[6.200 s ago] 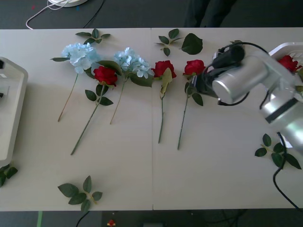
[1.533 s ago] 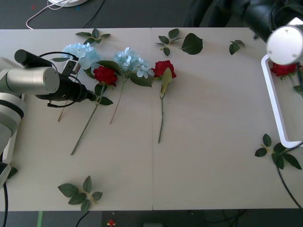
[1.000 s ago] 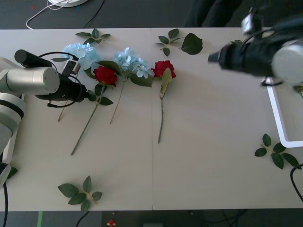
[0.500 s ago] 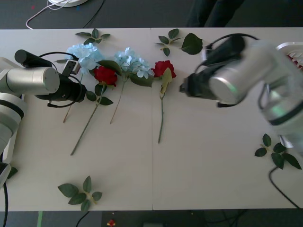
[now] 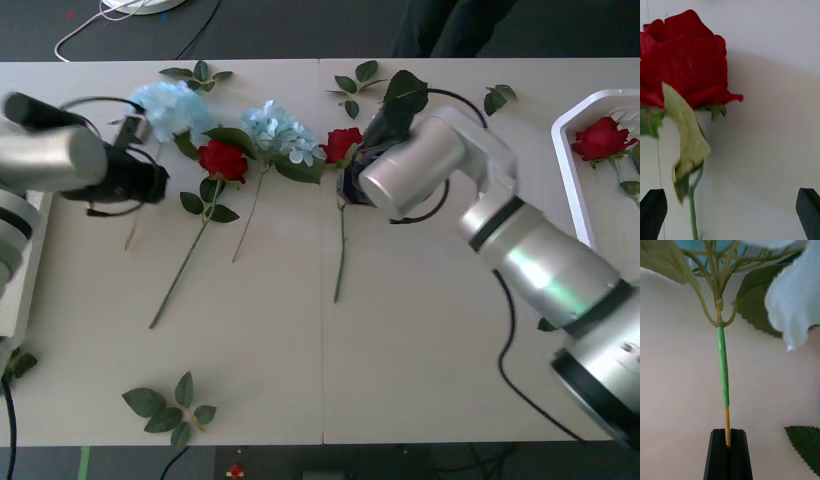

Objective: Place the red flowers into the right box and the blue flowers into the left box. If a person shows an open palm, hand one flower to the person first, then continue sorting.

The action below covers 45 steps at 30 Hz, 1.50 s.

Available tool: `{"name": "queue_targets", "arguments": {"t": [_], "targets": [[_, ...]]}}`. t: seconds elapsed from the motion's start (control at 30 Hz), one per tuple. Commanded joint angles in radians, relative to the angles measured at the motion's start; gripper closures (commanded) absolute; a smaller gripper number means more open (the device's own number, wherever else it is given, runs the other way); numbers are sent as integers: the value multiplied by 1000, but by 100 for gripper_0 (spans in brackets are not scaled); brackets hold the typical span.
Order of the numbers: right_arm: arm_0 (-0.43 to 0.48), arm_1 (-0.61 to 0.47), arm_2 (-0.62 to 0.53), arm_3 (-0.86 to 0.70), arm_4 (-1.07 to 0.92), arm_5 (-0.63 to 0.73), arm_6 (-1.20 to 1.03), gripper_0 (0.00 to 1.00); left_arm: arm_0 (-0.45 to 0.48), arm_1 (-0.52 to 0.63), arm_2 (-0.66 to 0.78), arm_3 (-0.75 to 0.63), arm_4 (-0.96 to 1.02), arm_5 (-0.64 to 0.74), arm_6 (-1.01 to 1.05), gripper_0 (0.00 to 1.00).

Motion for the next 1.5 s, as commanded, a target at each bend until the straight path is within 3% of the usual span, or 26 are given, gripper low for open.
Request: {"name": "queue_targets", "arguments": {"t": [0.03, 0.47, 0.53, 0.57, 0.6, 1.2, 1.3, 1.5], "targets": [[-110, 88, 5, 146, 36, -86, -31, 0, -79, 92, 200, -38, 2, 119, -29, 100], [-211, 185, 17, 490, 71, -311, -25, 0, -79, 271, 588, -265, -13, 646, -30, 100], [-211, 183, 36, 497, 73, -324, -25, 44, -79, 305, 614, -298, -20, 705, -29, 100], [-211, 183, 45, 497, 73, -325, -31, 81, -81, 320, 624, -311, -21, 732, -29, 100], [-211, 182, 46, 497, 73, -327, -33, 99, -79, 334, 630, -316, -20, 752, -29, 100], [-206, 163, 46, 478, 71, -359, -36, 100, -65, 414, 665, -316, 13, 838, -25, 100], [-183, 124, 46, 404, 60, -359, -34, 100, -65, 414, 665, -316, 13, 838, -25, 100], [-71, -16, 45, 93, 56, -359, -31, 100, -65, 414, 665, -316, 13, 838, -25, 100]]}}
